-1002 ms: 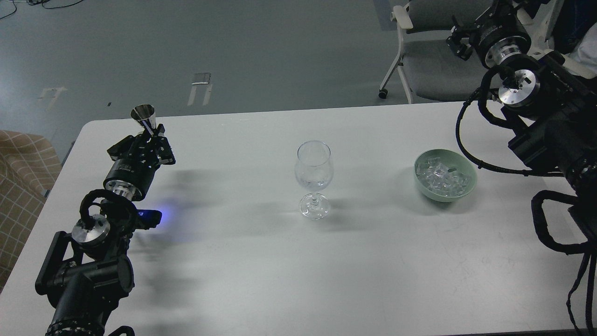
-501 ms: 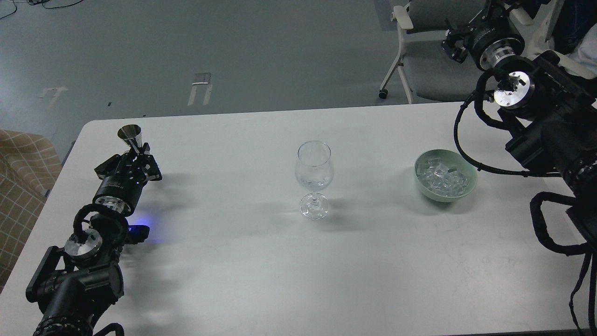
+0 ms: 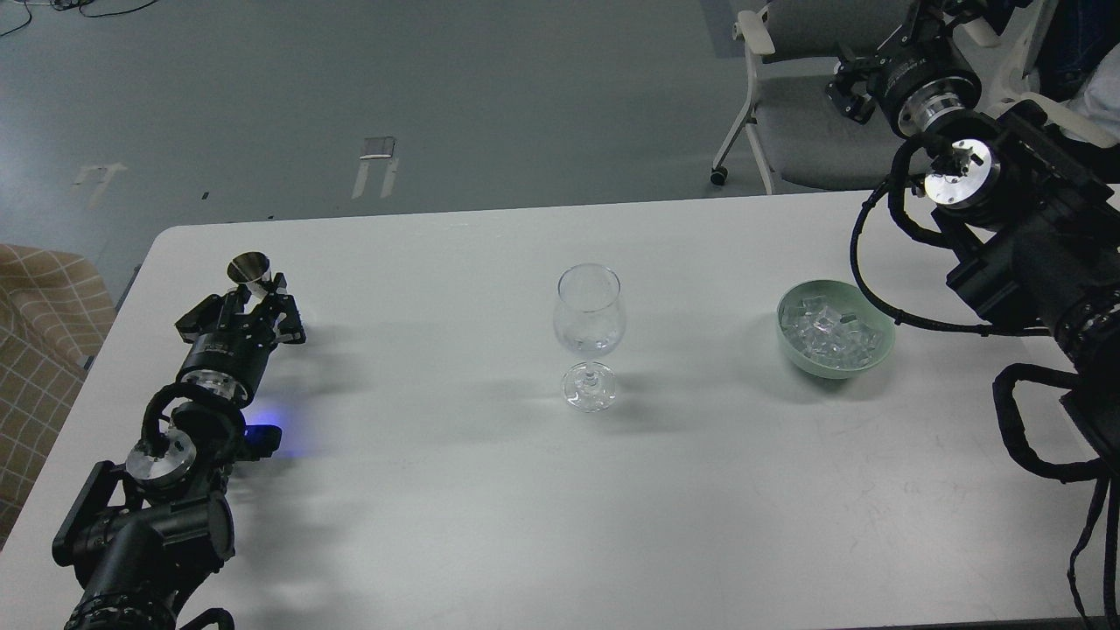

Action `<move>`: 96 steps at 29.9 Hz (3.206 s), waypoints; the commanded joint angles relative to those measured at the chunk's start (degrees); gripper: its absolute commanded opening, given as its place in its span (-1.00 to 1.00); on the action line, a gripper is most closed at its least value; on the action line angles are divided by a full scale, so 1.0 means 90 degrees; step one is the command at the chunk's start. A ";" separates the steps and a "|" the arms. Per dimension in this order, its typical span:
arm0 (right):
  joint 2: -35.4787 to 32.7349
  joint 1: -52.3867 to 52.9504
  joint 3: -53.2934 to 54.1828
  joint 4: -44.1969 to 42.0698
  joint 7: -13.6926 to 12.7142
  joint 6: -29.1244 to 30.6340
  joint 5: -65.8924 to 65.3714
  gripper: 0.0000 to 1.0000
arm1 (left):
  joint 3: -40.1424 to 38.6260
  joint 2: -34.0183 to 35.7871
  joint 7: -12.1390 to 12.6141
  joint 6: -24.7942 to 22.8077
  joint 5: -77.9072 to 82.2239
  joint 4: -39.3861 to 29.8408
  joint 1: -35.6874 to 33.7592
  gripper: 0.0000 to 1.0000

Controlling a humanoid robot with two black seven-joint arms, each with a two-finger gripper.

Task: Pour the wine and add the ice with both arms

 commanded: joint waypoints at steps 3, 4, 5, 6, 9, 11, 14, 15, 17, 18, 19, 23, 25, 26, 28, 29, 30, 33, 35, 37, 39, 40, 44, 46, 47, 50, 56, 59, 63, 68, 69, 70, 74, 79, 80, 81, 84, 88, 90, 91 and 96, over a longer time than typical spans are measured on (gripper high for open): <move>0.0005 -0.0012 0.0000 0.0000 0.0000 0.0001 0.0000 1.00 | 0.0003 0.0006 0.0006 0.0005 0.0002 0.0003 0.0010 -0.21; 0.0005 -0.0012 0.0000 0.0000 0.0000 0.0001 0.0000 1.00 | 0.0003 0.0006 0.0016 -0.0005 0.0012 0.0003 0.0019 -0.19; 0.0005 -0.0012 0.0000 0.0000 0.0000 0.0001 0.0000 1.00 | 0.0003 0.0016 0.0016 -0.0005 0.0002 0.0003 0.0010 -0.11; 0.0005 -0.0012 0.0000 0.0000 0.0000 0.0001 0.0000 1.00 | 0.0003 0.0016 0.0025 0.0005 0.0002 0.0003 0.0010 -0.05; 0.0005 -0.0012 0.0000 0.0010 0.0000 0.0001 0.0000 1.00 | -0.0006 0.0016 0.0026 0.0005 0.0012 -0.0006 0.0000 0.10; 0.0005 -0.0002 0.0000 0.0010 0.0000 0.0001 0.0000 1.00 | -0.0006 0.0016 0.0016 0.0014 0.0012 -0.0006 -0.0010 0.11; 0.0005 -0.0002 0.0000 0.0010 0.0000 0.0001 0.0000 1.00 | -0.0006 0.0016 0.0026 0.0063 0.0031 -0.0016 -0.0020 0.16; 0.0005 0.0007 0.0000 0.0010 0.0000 0.0001 0.0000 1.00 | -0.0006 0.0007 0.0026 0.0083 0.0031 -0.0026 -0.0020 0.20; 0.0005 0.0007 0.0000 0.0010 0.0000 0.0001 0.0000 1.00 | -0.0006 -0.0023 0.0035 0.0131 0.0041 -0.0104 -0.0039 0.26; 0.0005 0.0017 0.0010 0.0010 0.0000 0.0001 0.0000 1.00 | -0.0006 -0.0023 0.0035 0.0151 0.0041 -0.0123 -0.0039 0.29; -0.0004 0.0017 0.0010 0.0010 0.0000 0.0001 0.0000 1.00 | -0.0006 -0.0023 0.0026 0.0170 0.0051 -0.0143 -0.0049 0.36; -0.0024 0.0007 0.0010 0.0010 0.0000 0.0040 0.0000 1.00 | -0.0006 0.0016 -0.0004 0.0492 0.0070 -0.0358 -0.0215 0.68; -0.0024 0.0007 0.0010 0.0010 0.0010 0.0050 0.0000 1.00 | -0.0006 0.0046 -0.0004 0.0591 0.0080 -0.0407 -0.0234 0.76; -0.0024 0.0007 0.0010 0.0010 0.0010 0.0050 0.0009 1.00 | -0.0006 0.0094 -0.0004 0.0629 0.0080 -0.0465 -0.0244 0.81; -0.0014 0.0017 0.0010 0.0010 0.0010 0.0050 0.0009 1.00 | -0.0006 0.0133 -0.0004 0.0639 0.0080 -0.0553 -0.0273 0.81; -0.0014 0.0017 0.0020 0.0010 0.0010 0.0050 0.0009 1.00 | 0.0003 0.0153 -0.0004 0.0668 0.0090 -0.0669 -0.0293 0.82; -0.0014 0.0017 0.0020 0.0010 0.0010 0.0050 0.0009 1.00 | 0.0023 0.0172 -0.0004 0.0698 0.0090 -0.0786 -0.0303 0.82; -0.0024 0.0047 0.0029 0.0029 0.0010 0.0079 0.0009 1.00 | 0.0276 0.0445 0.0006 0.0951 0.0216 -0.1402 -0.0313 0.90; -0.0043 0.0047 0.0000 0.0165 0.0068 0.0128 0.0000 1.00 | 0.0569 0.0883 0.0035 0.1176 0.0236 -0.1705 -0.0361 0.93; -0.0063 0.0046 -0.0048 0.0399 0.0068 0.0128 -0.0010 1.00 | 0.0609 0.1089 0.0074 0.1196 0.0236 -0.1745 -0.0487 0.93; -0.0092 0.0066 -0.0126 0.0527 0.0068 0.0128 -0.0049 1.00 | 0.0619 0.1207 0.0113 0.1206 0.0246 -0.1745 -0.0615 0.94; -0.0170 0.0085 -0.0243 0.0634 0.0068 0.0128 -0.0117 1.00 | 0.0686 0.1333 0.0123 0.1196 0.0265 -0.1735 -0.0741 0.94; -0.0444 0.0407 -0.0907 0.0781 0.0088 0.0128 -0.0507 1.00 | 0.1506 0.1627 0.0055 0.1235 0.0304 -0.1647 -0.1229 0.94; -0.0512 0.0544 -0.1354 0.0849 0.0146 0.0176 -0.0712 1.00 | 0.1837 0.1637 0.0113 0.1361 0.0305 -0.1628 -0.1502 0.93; -0.0522 0.0593 -0.1493 0.0879 0.0166 0.0186 -0.0761 1.00 | 0.1888 0.1637 0.0113 0.1420 0.0305 -0.1627 -0.1581 0.92; -0.0610 0.0808 -0.2215 0.0967 0.0176 0.0206 -0.1190 1.00 | 0.1908 0.1579 0.0006 0.1499 0.0314 -0.1598 -0.1777 0.91; -0.0980 0.1374 -0.4051 0.1298 0.0224 0.0206 -0.3104 1.00 | 0.1985 0.1471 -0.0266 0.1479 0.0441 -0.1598 -0.1778 0.94; -0.1137 0.1579 -0.4462 0.1465 0.0234 0.0196 -0.3661 1.00 | 0.2005 0.1462 -0.0755 0.1431 0.0909 -0.1618 -0.1709 0.95; -0.1273 0.1901 -0.5086 0.1465 0.0234 0.0186 -0.4772 1.00 | 0.2199 0.1461 -0.0863 0.1430 0.1291 -0.1618 -0.1622 0.95; -0.1294 0.2194 -0.5974 0.1475 0.0302 0.0186 -0.6013 1.00 | 0.2620 0.1540 -0.0883 0.1411 0.1311 -0.1618 -0.1631 0.95; -0.1303 0.2253 -0.6276 0.1465 0.0409 0.0186 -0.6238 1.00 | 0.2708 0.1530 -0.0892 0.1411 0.1320 -0.1618 -0.1641 0.95; -0.1323 0.2283 -0.6443 0.1465 0.0487 0.0186 -0.6328 1.00 | 0.2757 0.1530 -0.0892 0.1411 0.1359 -0.1618 -0.1660 0.95; -0.1517 0.2507 -0.7554 0.1494 0.1169 0.0216 -0.6465 1.00 | 0.2953 0.1530 -0.0922 0.0847 0.1982 -0.1637 -0.1699 0.95; -0.1703 0.2644 -0.8485 0.1494 0.1825 0.0380 -0.6455 1.00 | 0.2865 0.1491 -0.0922 0.0513 0.2239 -0.1598 -0.1729 0.95; -0.1820 0.2673 -0.8602 0.1514 0.1842 0.0614 -0.6455 1.00 | 0.2845 0.1472 -0.0922 0.0512 0.2229 -0.1608 -0.1748 0.95; -0.1860 0.2673 -0.8642 0.1514 0.1842 0.0761 -0.6455 1.00 | 0.2845 0.1471 -0.0922 0.0503 0.2229 -0.1598 -0.1758 0.95; -0.1879 0.2644 -0.8886 0.1533 0.1842 0.1192 -0.6455 1.00 | 0.2835 0.1462 -0.0922 0.0483 0.2229 -0.1598 -0.1807 0.95; -0.2044 0.2615 -0.9286 0.1854 0.1842 0.1231 -0.6455 1.00 | 0.2835 0.1432 -0.0932 0.0522 0.2209 -0.1579 -0.1787 0.95; -0.2289 0.2634 -0.9423 0.2284 0.1842 0.1231 -0.6455 1.00 | 0.2816 0.1335 -0.0902 0.0600 0.2170 -0.1549 -0.1797 0.95; -0.2357 0.2634 -0.9443 0.2450 0.1842 0.1231 -0.6465 1.00 | 0.2806 0.1296 -0.0902 0.0620 0.2131 -0.1540 -0.1797 0.95; -0.2553 0.2615 -0.9472 0.3242 0.1842 0.1475 -0.6426 0.98 | 0.2796 0.1198 -0.0805 0.0806 0.1740 -0.1618 -0.1914 0.95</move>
